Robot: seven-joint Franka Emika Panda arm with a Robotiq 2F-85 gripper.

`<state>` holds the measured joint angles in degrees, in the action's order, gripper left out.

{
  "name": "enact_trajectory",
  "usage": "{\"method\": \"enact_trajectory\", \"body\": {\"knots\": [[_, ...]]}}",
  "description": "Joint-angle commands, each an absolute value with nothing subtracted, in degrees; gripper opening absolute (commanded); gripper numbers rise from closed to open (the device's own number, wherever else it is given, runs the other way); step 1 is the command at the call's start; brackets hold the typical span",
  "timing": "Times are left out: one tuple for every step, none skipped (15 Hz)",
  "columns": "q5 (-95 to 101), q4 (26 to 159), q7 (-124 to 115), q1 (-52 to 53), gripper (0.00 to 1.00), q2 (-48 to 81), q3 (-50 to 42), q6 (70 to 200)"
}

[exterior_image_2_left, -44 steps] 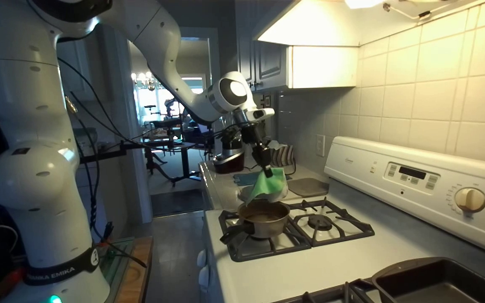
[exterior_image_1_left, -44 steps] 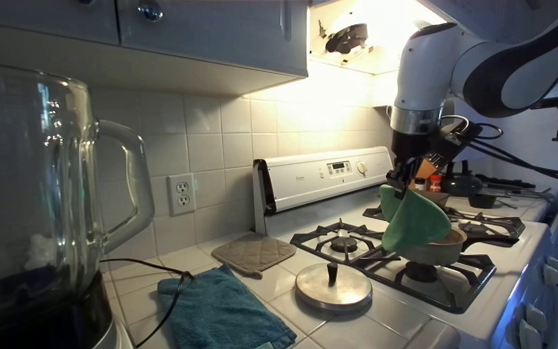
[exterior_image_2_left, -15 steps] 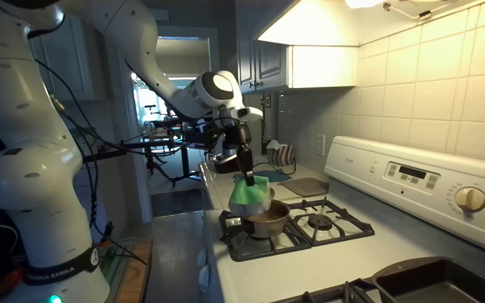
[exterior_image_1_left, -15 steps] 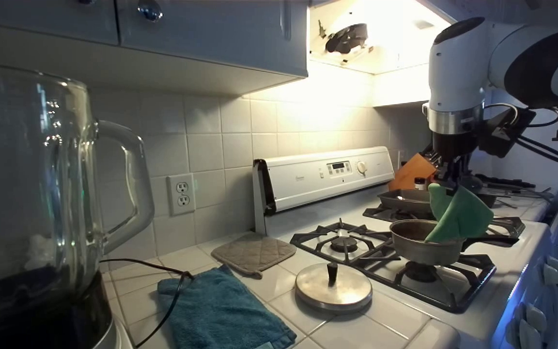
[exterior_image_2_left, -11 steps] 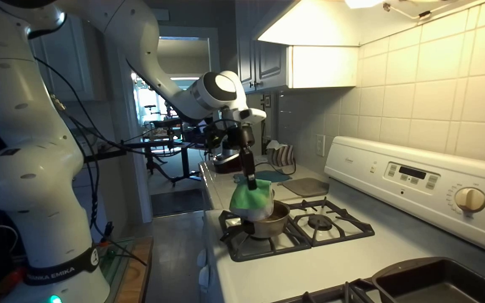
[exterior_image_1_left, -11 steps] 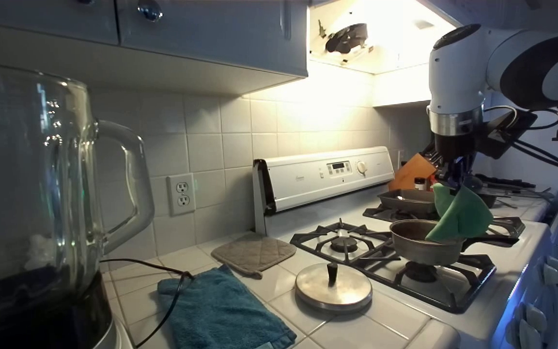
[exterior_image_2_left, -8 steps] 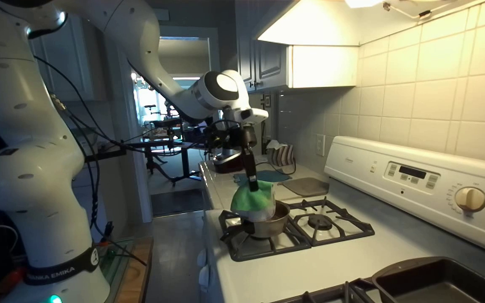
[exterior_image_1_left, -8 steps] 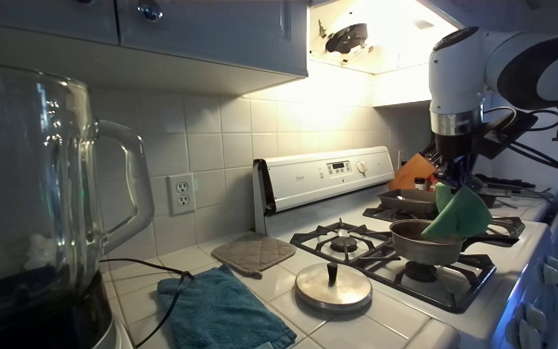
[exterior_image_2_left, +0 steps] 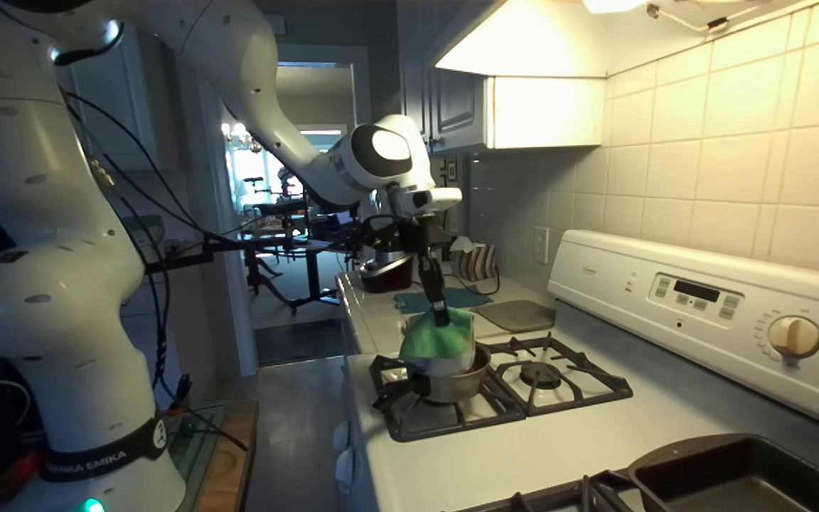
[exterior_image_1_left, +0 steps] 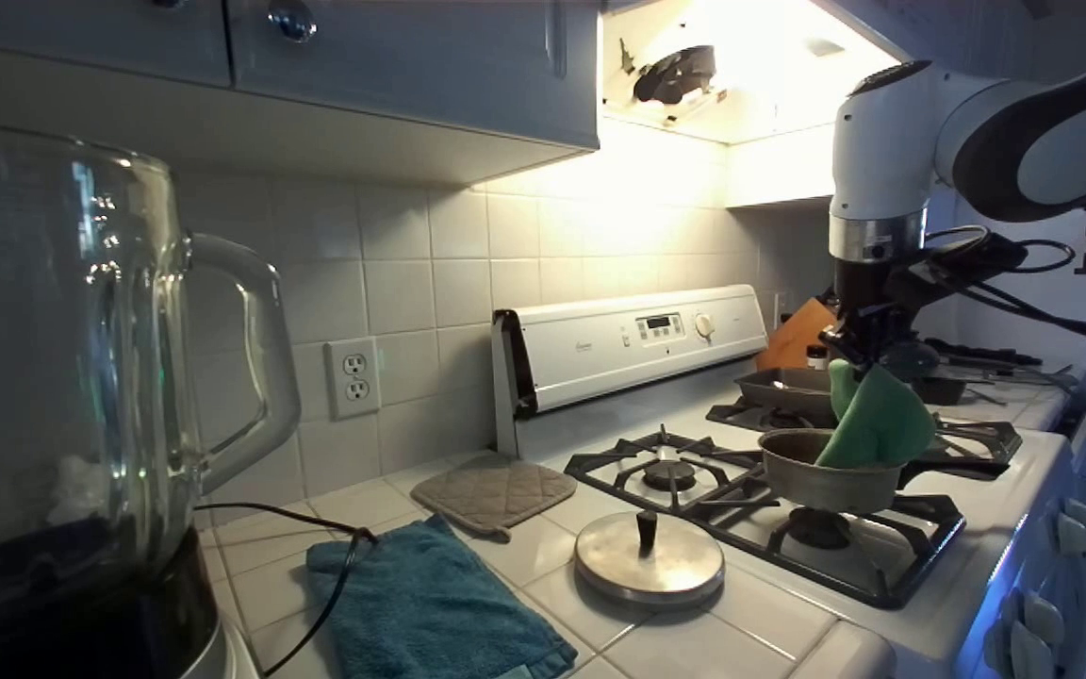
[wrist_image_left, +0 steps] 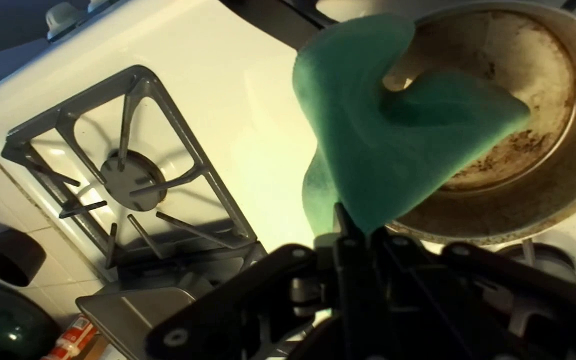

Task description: Pick up the cloth and wipe the pot

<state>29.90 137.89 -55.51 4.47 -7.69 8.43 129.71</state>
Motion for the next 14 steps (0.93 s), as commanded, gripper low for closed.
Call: {"method": "enact_trajectory", "body": {"knots": [[29.46,138.27,-59.23,3.40,0.01,-7.09,8.04,134.56],[29.74,138.25,-60.00,3.15,0.01,-7.20,7.98,135.36],[29.93,138.26,-60.63,2.96,0.01,-7.28,7.96,136.01],[30.18,138.19,-61.21,2.80,0.01,-7.30,7.96,136.62],[30.33,138.03,-61.66,2.64,0.01,-7.11,7.99,137.28],[30.62,137.64,-62.08,2.51,0.01,-6.67,8.06,137.86],[30.96,137.25,-62.62,2.44,0.01,-6.29,8.16,138.50],[31.12,136.89,-63.05,2.40,0.01,-5.96,8.21,139.21],[31.37,136.35,-63.36,2.43,0.01,-5.48,8.31,139.81],[31.60,135.59,-63.48,2.53,0.01,-4.89,8.43,140.34],[31.87,134.79,-63.46,2.66,0.01,-4.19,8.57,140.90],[31.85,134.14,-63.17,2.81,0.01,-3.53,8.63,141.61],[31.74,133.44,-62.77,2.99,0.01,-2.77,8.68,142.25],[31.51,132.69,-62.27,3.29,0.01,-1.79,8.72,143.07]]}}
